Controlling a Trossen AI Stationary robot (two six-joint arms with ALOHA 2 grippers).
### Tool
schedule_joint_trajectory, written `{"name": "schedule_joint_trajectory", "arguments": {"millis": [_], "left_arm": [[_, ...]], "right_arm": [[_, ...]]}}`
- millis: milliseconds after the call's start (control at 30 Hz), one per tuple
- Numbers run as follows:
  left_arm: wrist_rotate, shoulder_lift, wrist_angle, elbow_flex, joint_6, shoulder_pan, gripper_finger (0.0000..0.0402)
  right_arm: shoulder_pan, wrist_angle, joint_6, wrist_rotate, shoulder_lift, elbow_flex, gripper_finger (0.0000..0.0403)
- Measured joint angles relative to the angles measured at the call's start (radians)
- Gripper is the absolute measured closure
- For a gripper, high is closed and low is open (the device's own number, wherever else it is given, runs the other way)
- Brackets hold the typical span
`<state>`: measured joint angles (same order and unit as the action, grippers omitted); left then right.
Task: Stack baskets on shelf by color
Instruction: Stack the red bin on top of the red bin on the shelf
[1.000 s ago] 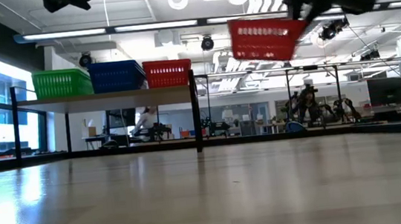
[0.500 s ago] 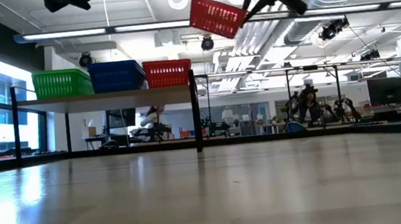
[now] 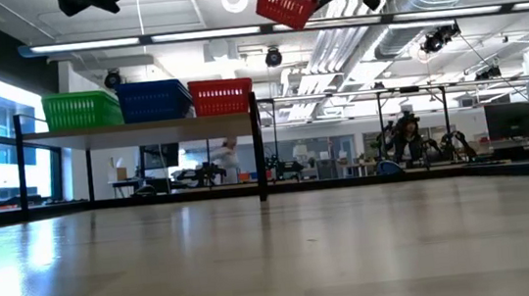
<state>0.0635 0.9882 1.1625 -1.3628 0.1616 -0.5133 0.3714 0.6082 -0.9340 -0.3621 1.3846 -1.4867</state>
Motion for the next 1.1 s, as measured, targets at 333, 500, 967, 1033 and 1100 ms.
{"name": "schedule_joint_trajectory", "arguments": {"millis": [333, 500, 967, 1033, 1100], "left_arm": [[0.0, 0.0, 0.0, 0.0, -0.016, 0.0, 0.03], [-0.007, 0.0, 0.0, 0.0, -0.016, 0.0, 0.03], [-0.008, 0.0, 0.0, 0.0, -0.016, 0.0, 0.03], [-0.008, 0.0, 0.0, 0.0, -0.016, 0.0, 0.03], [-0.008, 0.0, 0.0, 0.0, -0.016, 0.0, 0.03]], "right_arm": [[0.134, -0.003, 0.158, 0.101, 0.152, -0.252, 0.0403], [0.147, 0.043, 0.175, 0.156, 0.267, -0.407, 0.0403], [0.095, 0.229, 0.078, 0.311, 0.533, -0.647, 0.0403], [0.091, 0.23, 0.059, 0.341, 0.551, -0.647, 0.0403], [0.091, 0.23, 0.049, 0.373, 0.566, -0.647, 0.0403]]}}
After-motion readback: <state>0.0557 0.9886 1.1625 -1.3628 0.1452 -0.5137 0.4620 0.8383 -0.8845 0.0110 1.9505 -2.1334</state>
